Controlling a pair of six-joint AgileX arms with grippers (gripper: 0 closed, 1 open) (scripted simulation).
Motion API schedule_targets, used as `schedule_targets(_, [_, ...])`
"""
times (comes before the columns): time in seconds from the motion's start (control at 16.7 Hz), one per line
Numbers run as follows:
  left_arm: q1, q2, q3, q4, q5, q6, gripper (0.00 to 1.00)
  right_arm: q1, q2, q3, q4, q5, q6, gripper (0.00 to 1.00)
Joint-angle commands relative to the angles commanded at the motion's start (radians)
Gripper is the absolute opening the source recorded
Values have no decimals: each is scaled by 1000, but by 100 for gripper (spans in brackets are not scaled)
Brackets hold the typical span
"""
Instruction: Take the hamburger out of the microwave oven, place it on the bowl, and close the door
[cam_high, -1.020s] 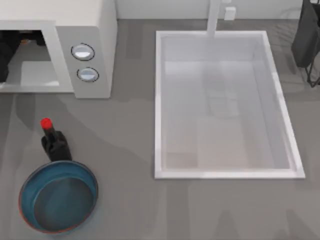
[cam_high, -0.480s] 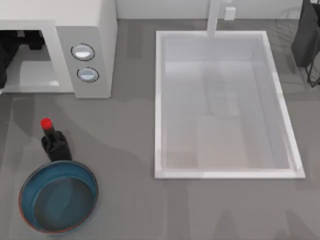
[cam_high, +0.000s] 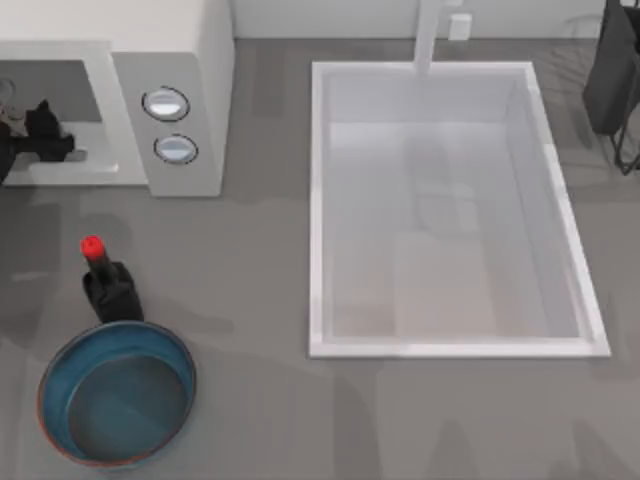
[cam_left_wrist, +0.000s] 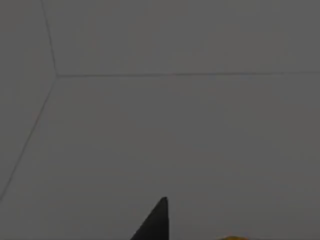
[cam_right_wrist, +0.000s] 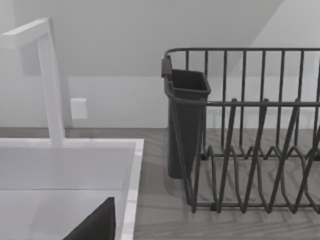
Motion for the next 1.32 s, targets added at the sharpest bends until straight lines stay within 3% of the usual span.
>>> schedule_targets(0.36, [33, -142, -337, 204, 29, 9, 0, 0, 0, 0, 0, 0, 0, 100])
schedule_targets(0.78, [32, -160, -368, 225, 33, 11, 0, 0, 0, 0, 0, 0, 0, 100])
schedule_targets(1.32, [32, -450, -356, -78, 28, 12, 0, 0, 0, 0, 0, 0, 0, 100])
